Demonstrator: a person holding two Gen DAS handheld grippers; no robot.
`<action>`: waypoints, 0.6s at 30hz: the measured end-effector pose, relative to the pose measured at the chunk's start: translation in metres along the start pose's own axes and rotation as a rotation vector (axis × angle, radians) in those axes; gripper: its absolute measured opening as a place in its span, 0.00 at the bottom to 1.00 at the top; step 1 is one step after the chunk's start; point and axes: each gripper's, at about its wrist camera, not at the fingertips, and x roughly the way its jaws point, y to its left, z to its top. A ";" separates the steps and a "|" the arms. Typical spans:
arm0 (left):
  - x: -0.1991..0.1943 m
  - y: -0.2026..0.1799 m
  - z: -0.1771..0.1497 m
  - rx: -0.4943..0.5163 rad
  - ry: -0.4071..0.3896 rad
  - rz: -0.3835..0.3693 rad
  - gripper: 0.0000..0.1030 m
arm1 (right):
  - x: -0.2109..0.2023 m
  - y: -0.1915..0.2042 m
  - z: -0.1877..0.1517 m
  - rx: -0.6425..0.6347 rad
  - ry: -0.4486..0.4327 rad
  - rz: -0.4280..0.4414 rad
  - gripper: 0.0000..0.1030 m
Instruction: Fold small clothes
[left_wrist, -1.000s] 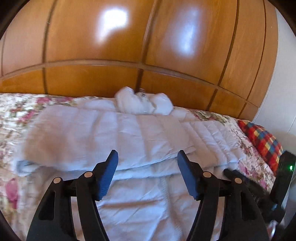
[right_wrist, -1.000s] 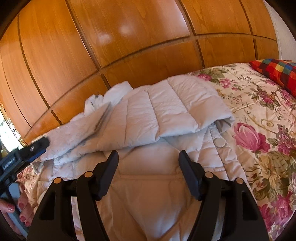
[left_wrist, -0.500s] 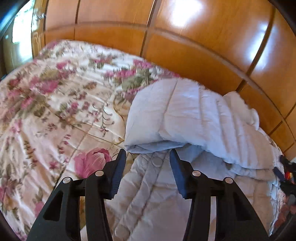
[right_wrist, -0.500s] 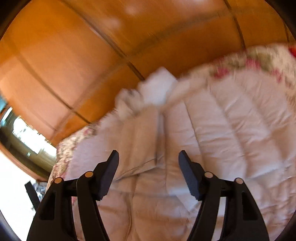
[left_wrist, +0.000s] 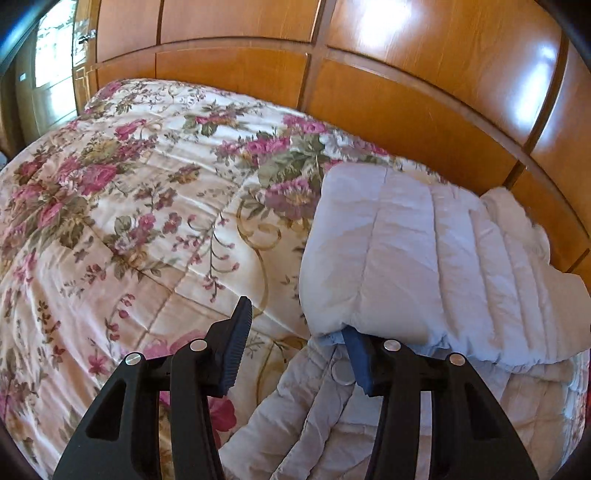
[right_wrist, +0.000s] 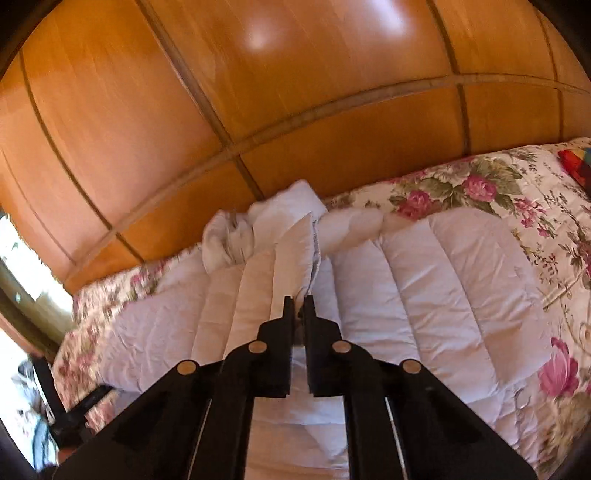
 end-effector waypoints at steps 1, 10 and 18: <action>0.002 0.000 -0.001 -0.002 0.004 0.005 0.47 | 0.008 -0.004 -0.005 -0.006 0.032 -0.002 0.05; -0.022 0.027 -0.020 -0.038 0.020 -0.011 0.47 | 0.019 -0.029 -0.028 0.047 0.057 -0.007 0.29; -0.063 -0.014 0.006 0.083 -0.163 -0.049 0.47 | -0.016 0.006 -0.008 -0.092 -0.076 -0.024 0.48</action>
